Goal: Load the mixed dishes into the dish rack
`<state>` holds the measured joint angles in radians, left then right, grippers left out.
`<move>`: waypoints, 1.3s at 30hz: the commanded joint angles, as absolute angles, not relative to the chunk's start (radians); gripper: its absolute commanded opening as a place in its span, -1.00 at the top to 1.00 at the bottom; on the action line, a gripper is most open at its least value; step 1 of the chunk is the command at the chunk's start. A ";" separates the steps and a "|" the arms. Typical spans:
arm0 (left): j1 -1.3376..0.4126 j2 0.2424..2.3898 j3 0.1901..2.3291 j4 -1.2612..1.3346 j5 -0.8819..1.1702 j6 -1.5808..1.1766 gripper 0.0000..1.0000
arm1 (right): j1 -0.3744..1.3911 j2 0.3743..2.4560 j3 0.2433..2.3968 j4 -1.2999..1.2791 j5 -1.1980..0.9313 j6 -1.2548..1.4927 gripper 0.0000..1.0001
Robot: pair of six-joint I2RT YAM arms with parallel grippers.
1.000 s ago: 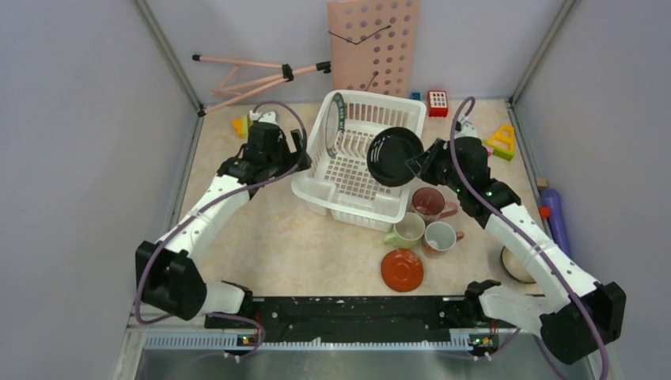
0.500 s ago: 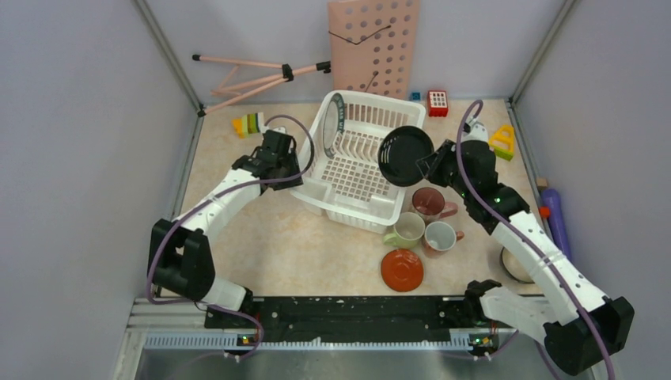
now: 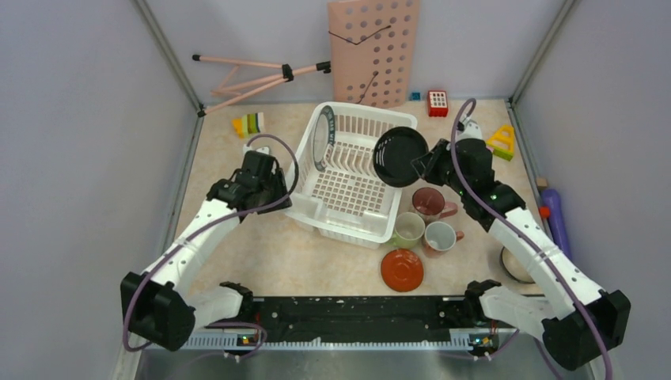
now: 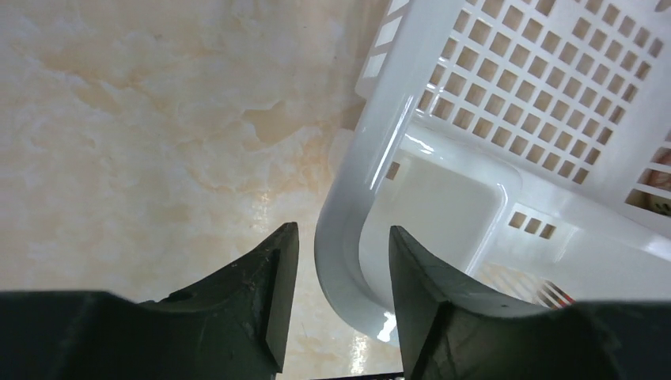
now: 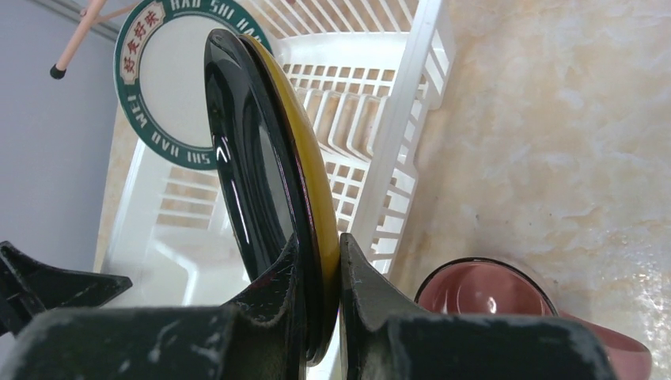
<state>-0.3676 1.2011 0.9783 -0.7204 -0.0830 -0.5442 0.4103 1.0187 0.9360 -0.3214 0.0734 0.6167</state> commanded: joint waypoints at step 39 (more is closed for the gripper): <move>-0.373 1.111 0.904 0.223 0.715 -0.870 -0.22 | 0.408 1.177 0.890 0.303 -0.622 0.886 1.00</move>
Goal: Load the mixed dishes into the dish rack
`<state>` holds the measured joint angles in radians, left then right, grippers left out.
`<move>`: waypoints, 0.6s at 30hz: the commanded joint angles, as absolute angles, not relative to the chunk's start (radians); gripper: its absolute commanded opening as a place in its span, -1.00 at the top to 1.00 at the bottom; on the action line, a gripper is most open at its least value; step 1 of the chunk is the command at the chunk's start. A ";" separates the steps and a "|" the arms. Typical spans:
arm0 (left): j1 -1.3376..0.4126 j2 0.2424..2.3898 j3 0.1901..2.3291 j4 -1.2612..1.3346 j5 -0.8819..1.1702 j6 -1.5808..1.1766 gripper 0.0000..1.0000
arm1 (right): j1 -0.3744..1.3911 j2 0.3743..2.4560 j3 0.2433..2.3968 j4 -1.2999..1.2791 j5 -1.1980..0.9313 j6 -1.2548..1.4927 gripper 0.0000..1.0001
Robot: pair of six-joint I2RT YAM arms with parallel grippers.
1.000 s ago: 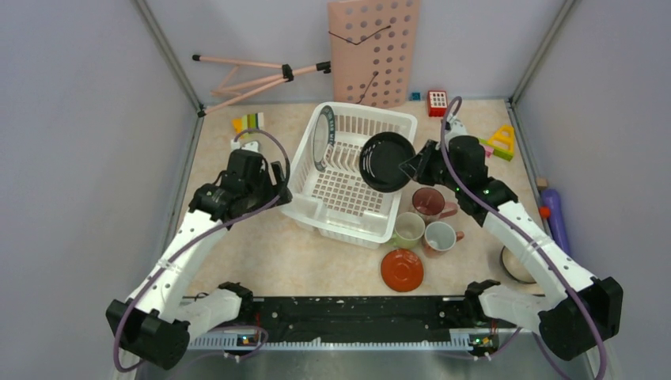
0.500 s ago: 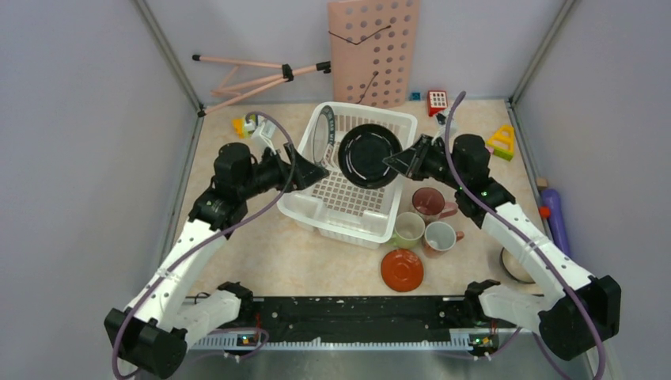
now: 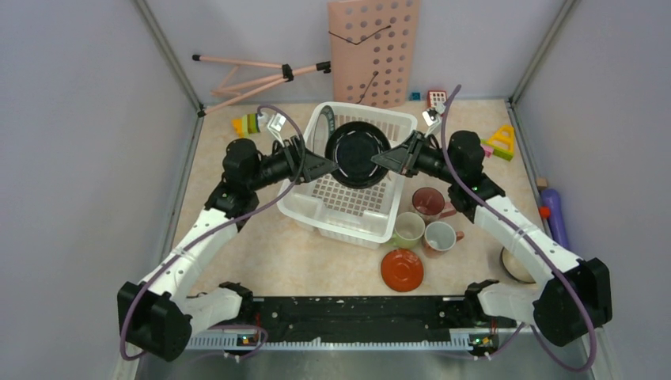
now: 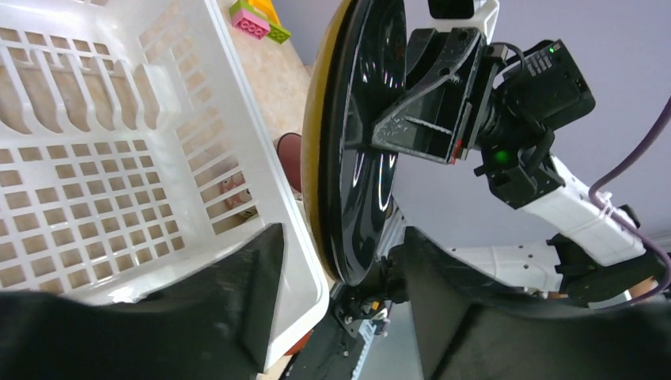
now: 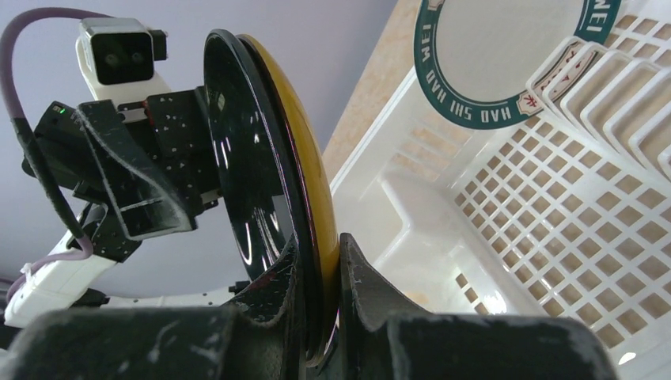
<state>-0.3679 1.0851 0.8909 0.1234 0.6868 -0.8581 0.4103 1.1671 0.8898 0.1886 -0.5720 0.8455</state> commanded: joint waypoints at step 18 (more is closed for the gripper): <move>-0.393 1.137 0.979 -0.031 0.473 -0.711 0.19 | 0.408 1.197 0.939 0.069 -0.505 0.768 0.83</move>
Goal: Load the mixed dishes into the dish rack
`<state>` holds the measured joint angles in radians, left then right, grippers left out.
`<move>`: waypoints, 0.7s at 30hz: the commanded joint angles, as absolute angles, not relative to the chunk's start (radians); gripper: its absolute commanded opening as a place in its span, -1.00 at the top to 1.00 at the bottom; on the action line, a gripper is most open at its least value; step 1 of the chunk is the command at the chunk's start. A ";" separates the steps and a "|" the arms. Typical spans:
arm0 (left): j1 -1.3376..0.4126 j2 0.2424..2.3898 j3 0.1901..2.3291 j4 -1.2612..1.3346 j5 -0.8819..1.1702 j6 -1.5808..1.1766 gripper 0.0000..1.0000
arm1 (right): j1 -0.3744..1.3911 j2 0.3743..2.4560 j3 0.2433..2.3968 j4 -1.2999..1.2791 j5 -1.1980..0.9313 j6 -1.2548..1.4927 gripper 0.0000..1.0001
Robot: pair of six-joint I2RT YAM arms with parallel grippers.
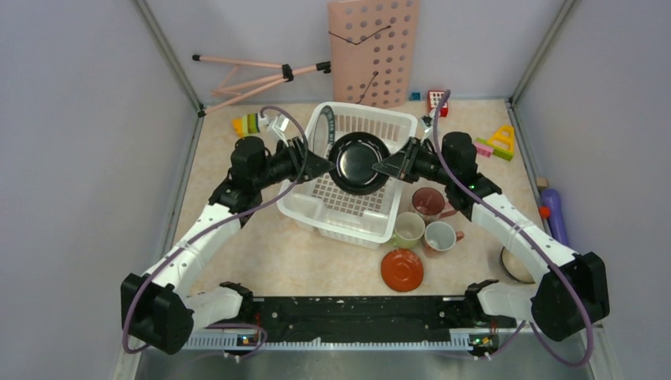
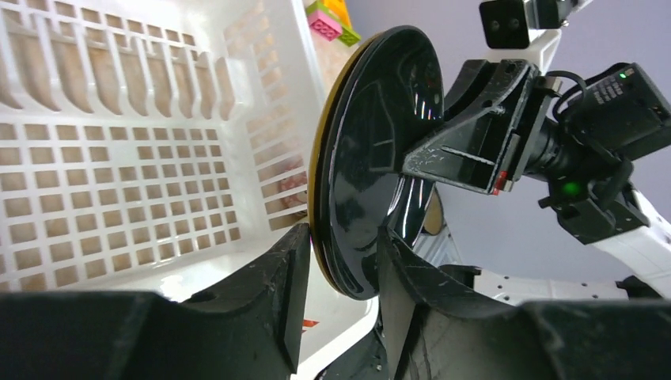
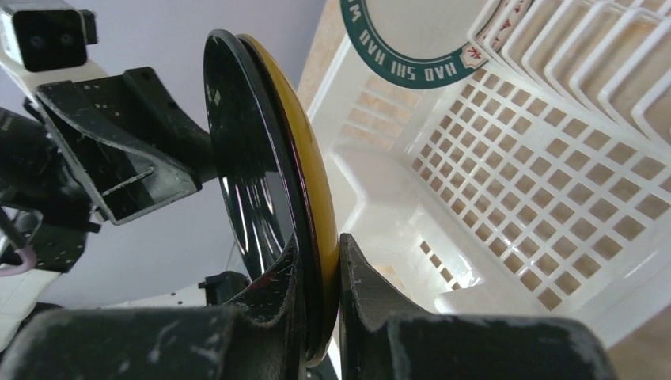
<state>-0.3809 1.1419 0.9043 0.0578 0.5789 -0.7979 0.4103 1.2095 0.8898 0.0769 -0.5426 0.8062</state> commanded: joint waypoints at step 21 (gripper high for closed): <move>-0.433 1.266 1.032 0.016 0.575 -0.767 0.43 | 0.408 1.206 0.938 0.085 -0.540 0.760 0.81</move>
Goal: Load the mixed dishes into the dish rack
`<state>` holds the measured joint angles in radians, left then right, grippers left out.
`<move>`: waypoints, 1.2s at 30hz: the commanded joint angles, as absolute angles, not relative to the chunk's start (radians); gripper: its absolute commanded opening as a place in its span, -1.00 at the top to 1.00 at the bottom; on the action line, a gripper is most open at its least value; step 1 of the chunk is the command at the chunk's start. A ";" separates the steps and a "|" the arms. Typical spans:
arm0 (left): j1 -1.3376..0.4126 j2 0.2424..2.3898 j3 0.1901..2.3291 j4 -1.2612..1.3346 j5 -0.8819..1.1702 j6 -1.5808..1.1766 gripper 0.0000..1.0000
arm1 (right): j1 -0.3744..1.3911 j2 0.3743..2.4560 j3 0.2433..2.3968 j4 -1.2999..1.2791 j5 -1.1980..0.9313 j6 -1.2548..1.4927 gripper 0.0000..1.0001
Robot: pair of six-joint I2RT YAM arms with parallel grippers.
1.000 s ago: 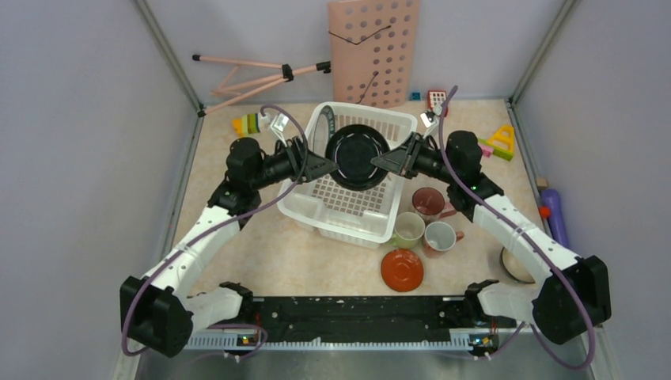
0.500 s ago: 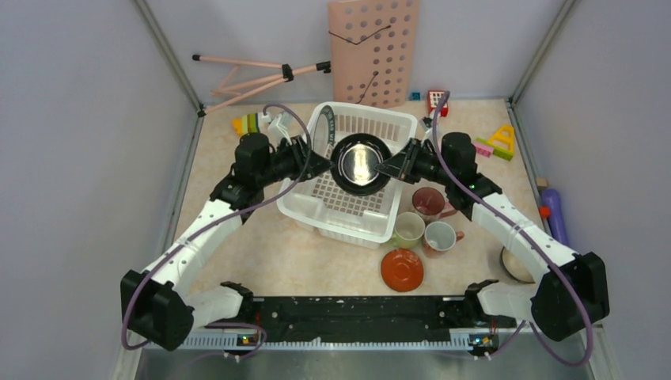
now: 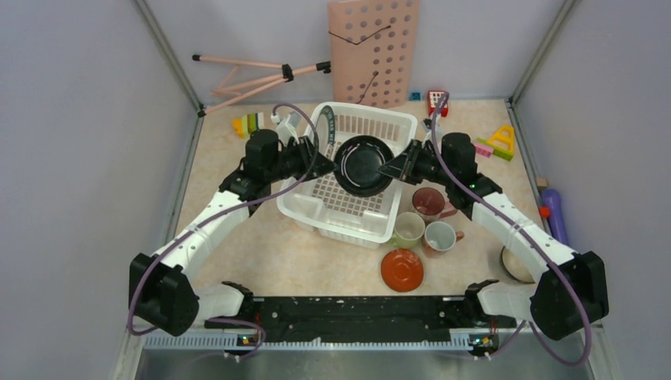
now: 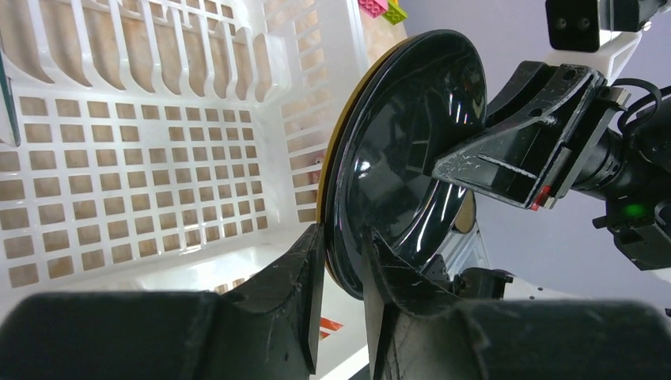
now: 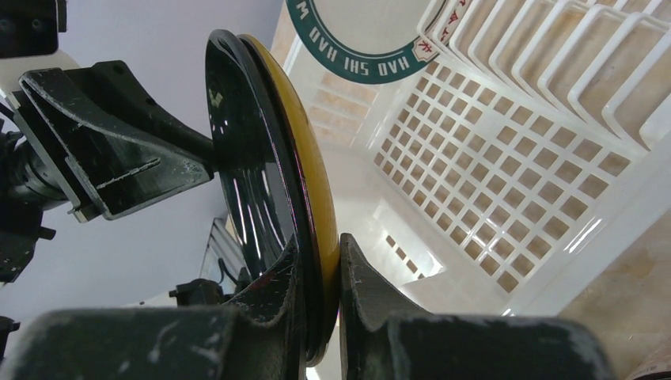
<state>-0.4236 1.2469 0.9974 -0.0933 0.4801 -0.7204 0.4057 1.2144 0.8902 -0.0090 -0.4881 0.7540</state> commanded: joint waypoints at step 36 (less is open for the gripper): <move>-0.406 1.300 1.049 -0.108 0.464 -0.744 0.57 | 0.342 1.218 0.888 0.044 -0.537 0.769 0.89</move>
<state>-0.4129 1.3132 1.0382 -0.1654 0.4381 -0.7349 0.3492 1.2289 0.8894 -0.0280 -0.4908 0.7517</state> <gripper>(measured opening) 0.096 0.168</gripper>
